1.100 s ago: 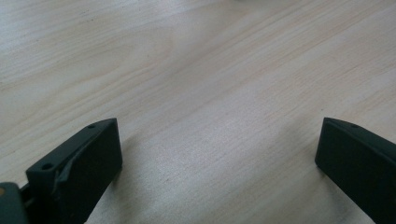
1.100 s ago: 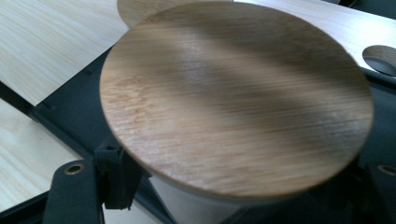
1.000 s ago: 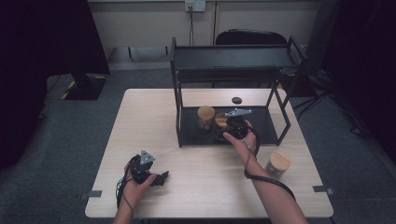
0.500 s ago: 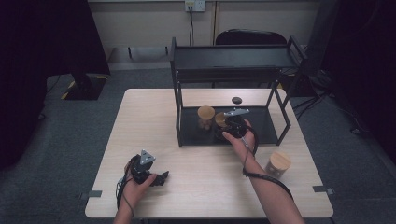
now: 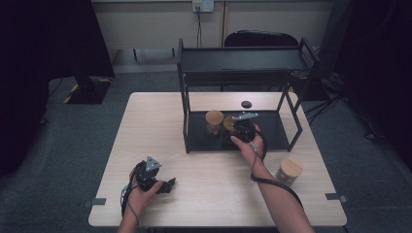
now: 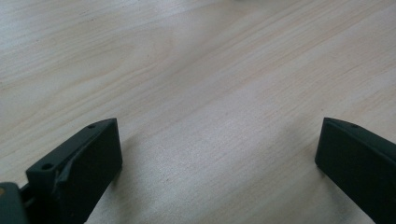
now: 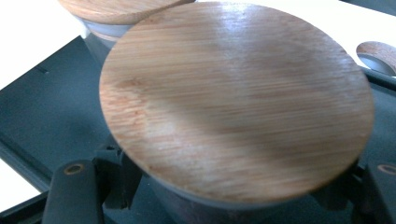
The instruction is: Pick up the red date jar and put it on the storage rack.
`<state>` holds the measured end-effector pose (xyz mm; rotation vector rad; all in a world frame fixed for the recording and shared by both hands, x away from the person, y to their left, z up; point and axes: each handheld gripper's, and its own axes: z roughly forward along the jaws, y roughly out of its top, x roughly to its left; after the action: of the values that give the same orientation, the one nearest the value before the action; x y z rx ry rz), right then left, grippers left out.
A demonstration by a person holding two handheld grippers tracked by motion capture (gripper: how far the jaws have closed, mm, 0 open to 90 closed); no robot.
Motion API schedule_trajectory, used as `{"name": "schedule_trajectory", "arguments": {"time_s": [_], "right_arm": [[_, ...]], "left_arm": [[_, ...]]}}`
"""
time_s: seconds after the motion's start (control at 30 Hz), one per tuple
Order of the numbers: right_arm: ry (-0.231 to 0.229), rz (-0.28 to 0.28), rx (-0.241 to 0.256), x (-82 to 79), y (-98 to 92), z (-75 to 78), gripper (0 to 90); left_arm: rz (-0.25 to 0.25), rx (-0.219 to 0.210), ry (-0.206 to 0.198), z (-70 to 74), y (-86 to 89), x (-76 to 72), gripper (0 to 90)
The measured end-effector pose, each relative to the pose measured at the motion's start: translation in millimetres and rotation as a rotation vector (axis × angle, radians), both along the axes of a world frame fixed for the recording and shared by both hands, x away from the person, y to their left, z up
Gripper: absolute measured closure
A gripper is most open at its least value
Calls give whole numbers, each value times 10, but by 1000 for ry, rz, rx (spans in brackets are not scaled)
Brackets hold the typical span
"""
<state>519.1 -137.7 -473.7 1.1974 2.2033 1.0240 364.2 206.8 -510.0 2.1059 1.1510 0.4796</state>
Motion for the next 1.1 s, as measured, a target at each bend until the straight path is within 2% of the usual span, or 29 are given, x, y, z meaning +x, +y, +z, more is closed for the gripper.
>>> {"name": "schedule_trajectory", "arguments": {"time_s": [1.1], "right_arm": [[-39, -51, 23, 164, -12, -61, 255]], "left_arm": [[-3, 1, 0, 0, 2, 0, 2]]}}
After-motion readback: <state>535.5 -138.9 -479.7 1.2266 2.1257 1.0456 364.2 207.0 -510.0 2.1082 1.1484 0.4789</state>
